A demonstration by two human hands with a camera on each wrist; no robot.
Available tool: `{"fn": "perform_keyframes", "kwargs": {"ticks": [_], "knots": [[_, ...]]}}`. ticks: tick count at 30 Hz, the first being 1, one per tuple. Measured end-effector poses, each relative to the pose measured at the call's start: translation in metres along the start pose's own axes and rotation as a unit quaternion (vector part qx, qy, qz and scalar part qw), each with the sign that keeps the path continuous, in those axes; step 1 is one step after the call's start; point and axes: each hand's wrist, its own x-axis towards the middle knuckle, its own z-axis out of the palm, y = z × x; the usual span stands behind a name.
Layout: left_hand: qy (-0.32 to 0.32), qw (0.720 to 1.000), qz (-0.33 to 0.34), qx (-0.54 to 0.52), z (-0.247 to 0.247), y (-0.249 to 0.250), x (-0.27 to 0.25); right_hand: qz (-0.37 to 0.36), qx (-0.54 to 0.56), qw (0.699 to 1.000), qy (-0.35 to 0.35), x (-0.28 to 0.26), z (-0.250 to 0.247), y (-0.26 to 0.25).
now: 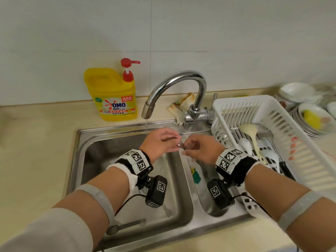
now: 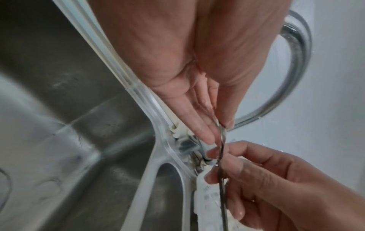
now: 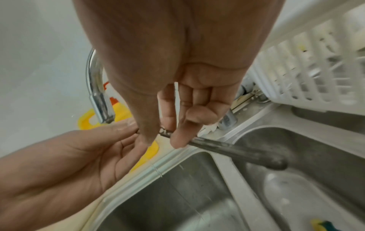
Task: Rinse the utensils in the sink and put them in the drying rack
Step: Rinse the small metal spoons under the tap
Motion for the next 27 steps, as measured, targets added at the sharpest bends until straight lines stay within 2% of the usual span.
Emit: {"fn": "perform_keyframes", "kwargs": {"ticks": [5,8,10,12,15,19,21,25,27], "knots": [[-0.046,0.999,0.009,0.014,0.047,0.021,0.003,0.020,0.022,0.996,0.078,-0.037,-0.045,0.020],[-0.034,0.998,0.021,0.054,0.070,0.026,0.010,0.064,0.027,0.992,0.108,-0.058,-0.091,0.050],[-0.011,0.996,0.020,0.092,0.081,0.022,0.016,0.124,0.042,0.984,0.124,-0.077,-0.123,0.083],[0.006,0.994,0.007,0.110,0.090,0.016,0.022,0.204,0.134,0.959,0.142,-0.094,-0.144,0.122],[0.022,0.991,-0.016,0.131,0.104,0.007,0.030,0.293,0.259,0.907,0.158,-0.111,-0.154,0.171],[0.053,0.987,-0.052,0.139,0.123,-0.003,0.037,0.342,0.307,0.883,0.101,-0.110,-0.147,0.215],[0.065,0.984,-0.065,0.152,0.129,-0.008,0.040,0.348,0.302,0.886,0.059,-0.102,-0.143,0.230],[0.089,0.977,-0.082,0.175,0.132,-0.018,0.042,0.358,0.212,0.904,-0.098,-0.087,-0.141,0.241],[0.101,0.974,-0.085,0.185,0.132,-0.023,0.043,0.366,0.159,0.909,-0.121,-0.084,-0.140,0.243]]}}
